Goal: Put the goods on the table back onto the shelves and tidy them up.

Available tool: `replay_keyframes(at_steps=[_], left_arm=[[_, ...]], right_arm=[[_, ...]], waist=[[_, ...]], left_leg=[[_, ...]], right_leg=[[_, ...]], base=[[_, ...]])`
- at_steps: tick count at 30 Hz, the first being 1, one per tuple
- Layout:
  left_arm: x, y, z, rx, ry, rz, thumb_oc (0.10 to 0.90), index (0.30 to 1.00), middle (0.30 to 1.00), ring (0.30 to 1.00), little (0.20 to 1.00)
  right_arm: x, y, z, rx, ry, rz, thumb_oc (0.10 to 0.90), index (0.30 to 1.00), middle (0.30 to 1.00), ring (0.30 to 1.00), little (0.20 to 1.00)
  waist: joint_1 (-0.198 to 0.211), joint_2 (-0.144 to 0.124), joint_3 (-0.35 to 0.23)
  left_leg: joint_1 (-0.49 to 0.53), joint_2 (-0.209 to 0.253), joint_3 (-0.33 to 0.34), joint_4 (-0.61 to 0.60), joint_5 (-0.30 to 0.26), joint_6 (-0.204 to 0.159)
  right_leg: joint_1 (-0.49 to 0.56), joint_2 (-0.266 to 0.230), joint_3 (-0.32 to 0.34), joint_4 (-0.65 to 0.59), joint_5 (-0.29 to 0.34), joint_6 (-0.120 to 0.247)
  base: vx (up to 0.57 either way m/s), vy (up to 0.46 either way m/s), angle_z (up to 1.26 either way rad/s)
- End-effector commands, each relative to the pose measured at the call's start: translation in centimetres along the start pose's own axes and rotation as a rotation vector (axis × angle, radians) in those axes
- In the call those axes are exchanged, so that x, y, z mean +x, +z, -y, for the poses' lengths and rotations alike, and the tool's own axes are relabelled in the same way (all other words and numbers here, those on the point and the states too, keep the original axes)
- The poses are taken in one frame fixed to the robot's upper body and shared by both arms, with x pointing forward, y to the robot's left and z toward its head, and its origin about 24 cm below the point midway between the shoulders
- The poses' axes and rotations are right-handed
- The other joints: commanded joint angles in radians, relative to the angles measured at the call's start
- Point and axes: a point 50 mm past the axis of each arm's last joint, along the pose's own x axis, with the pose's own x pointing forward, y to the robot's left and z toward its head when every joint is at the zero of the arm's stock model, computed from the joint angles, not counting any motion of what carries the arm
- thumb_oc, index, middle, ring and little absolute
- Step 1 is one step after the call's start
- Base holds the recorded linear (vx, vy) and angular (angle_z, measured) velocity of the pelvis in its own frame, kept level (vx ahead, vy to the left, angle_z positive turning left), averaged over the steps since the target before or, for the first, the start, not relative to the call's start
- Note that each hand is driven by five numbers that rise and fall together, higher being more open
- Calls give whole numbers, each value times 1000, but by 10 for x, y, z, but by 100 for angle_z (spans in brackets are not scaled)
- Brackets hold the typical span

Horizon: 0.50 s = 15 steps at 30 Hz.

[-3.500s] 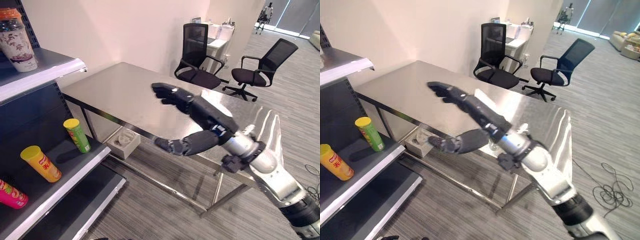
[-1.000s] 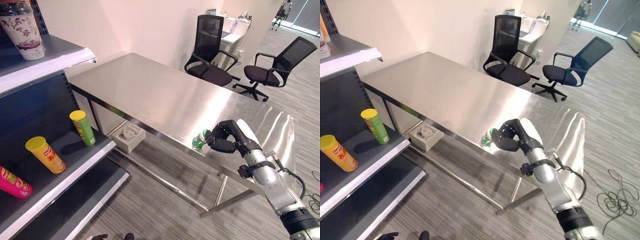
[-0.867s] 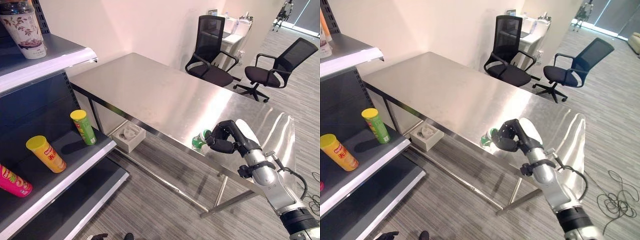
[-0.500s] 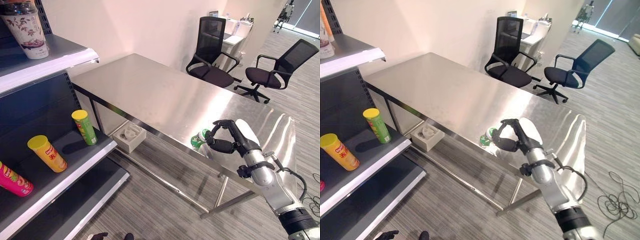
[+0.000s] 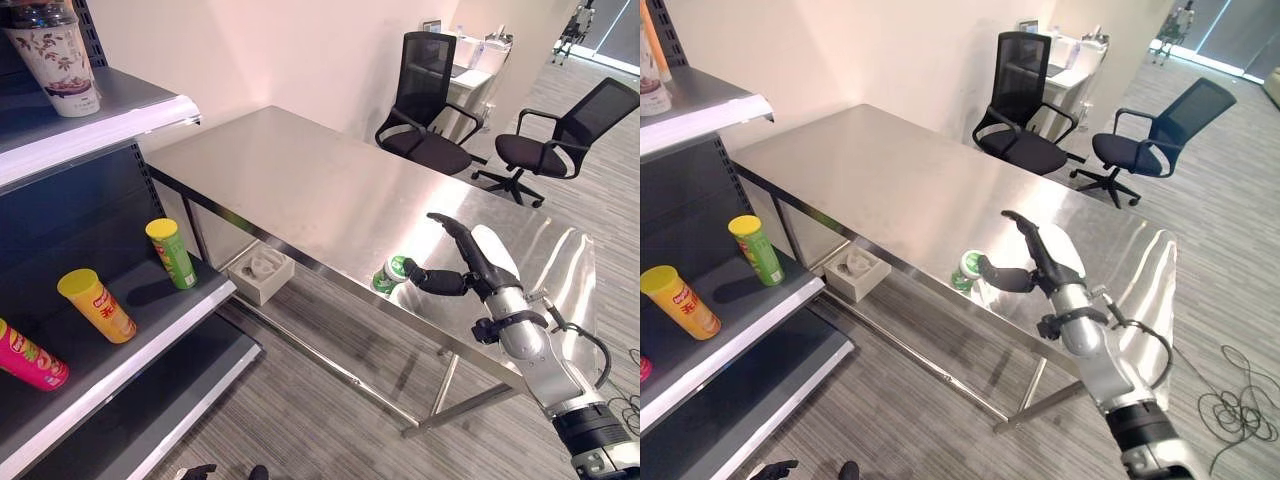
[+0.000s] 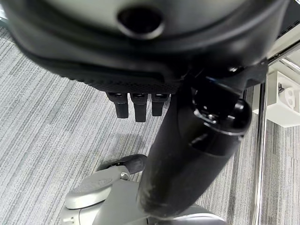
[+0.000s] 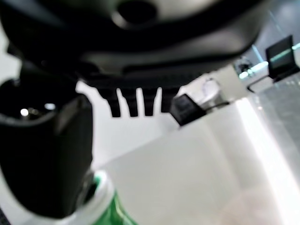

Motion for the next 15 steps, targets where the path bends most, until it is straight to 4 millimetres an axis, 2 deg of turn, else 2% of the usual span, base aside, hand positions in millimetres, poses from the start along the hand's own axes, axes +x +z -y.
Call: replay_keyframes(at_steps=[1,2,8,15], left_arm=[[4,25,19,52,-56,68,800,900,900,900,900],[4,25,19,52,-53,65,800,900,900,900,900],[4,23,18,46,-49,57,800,900,900,900,900],[4,24,17,29,-41,62,800,900,900,900,900]], right_arm=[[28,37,32,15,-159,161,800,900,900,900,900],[34,49,36,28,-178,198,800,900,900,900,900],[44,69,41,17,-194,261,800,900,900,900,900],[45,72,42,-32,-191,269,800,900,900,900,900]], waist=[[51,5,-53],[56,-1,-51],[65,-11,-51],[69,-13,-45]], left_leg=[[-2,8,-30,3,-99,29],[-4,8,-32,3,-99,29],[-5,7,-35,3,-99,30],[-6,6,-34,3,-100,31]], right_leg=[[-15,-34,71,75,-15,51],[-16,-33,72,75,-13,50],[-17,-31,73,75,-12,50],[-18,-28,72,75,-15,47]], base=[[0,9,7],[-1,8,9],[7,6,9],[1,1,1]])
